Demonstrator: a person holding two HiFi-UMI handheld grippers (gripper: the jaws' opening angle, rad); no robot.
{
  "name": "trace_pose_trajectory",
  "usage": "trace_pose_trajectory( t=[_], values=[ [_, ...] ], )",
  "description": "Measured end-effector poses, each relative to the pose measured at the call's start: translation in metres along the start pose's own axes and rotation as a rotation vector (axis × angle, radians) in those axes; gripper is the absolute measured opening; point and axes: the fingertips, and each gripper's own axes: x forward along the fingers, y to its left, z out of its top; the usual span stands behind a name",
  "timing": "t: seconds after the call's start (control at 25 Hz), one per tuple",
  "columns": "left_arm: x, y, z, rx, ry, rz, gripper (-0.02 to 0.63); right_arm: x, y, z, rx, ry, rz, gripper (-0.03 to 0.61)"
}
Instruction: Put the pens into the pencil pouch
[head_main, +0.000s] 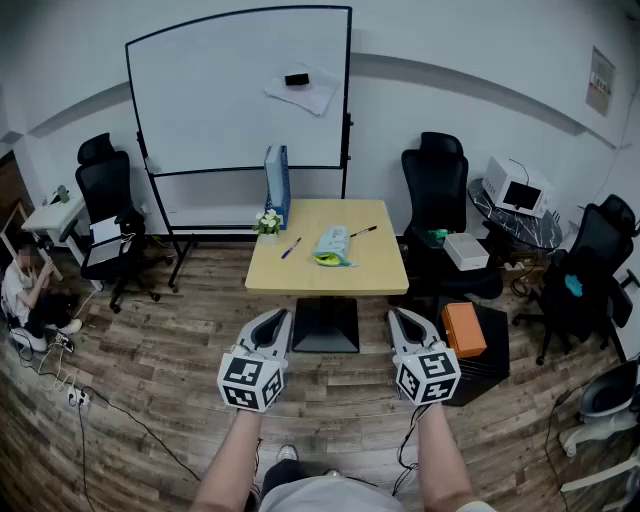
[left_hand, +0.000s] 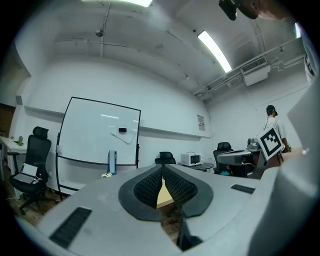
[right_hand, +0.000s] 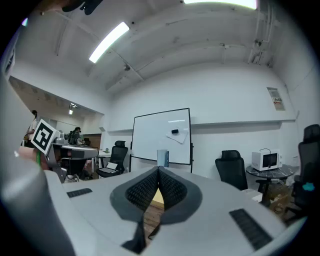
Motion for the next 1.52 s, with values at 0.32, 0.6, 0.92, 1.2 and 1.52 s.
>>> trace_pose_trajectory(
  t=[0.32,0.6,0.92,1.2,1.52],
  values=[
    [0.004,-0.003,-0.001,0.002,0.002,-0.01,0.025,0.003,0.0,-0.003,-0.009,0.007,-0.005,0.001],
    [0.006,-0.006,-0.004,0.009,0.01,-0.014,0.025,0.004,0.0,-0.003,-0.016,0.005,0.001,0.001],
    [0.006,-0.01,-0.005,-0.006,-0.011,-0.047,0.026,0.004,-0.004,-0.006,-0.017,0.006,-0.019,0.003],
    [0.012,-0.016,-0.008,-0.04,-0.011,-0.085,0.248,0.007,-0.001,-0.004,-0.032,0.0,0.01,0.197],
    [0.019,-0.02,-0.01,-0.019,-0.002,-0.102,0.333,0.012,0.0,-0.003,-0.049,-0.011,0.035,0.353]
  ],
)
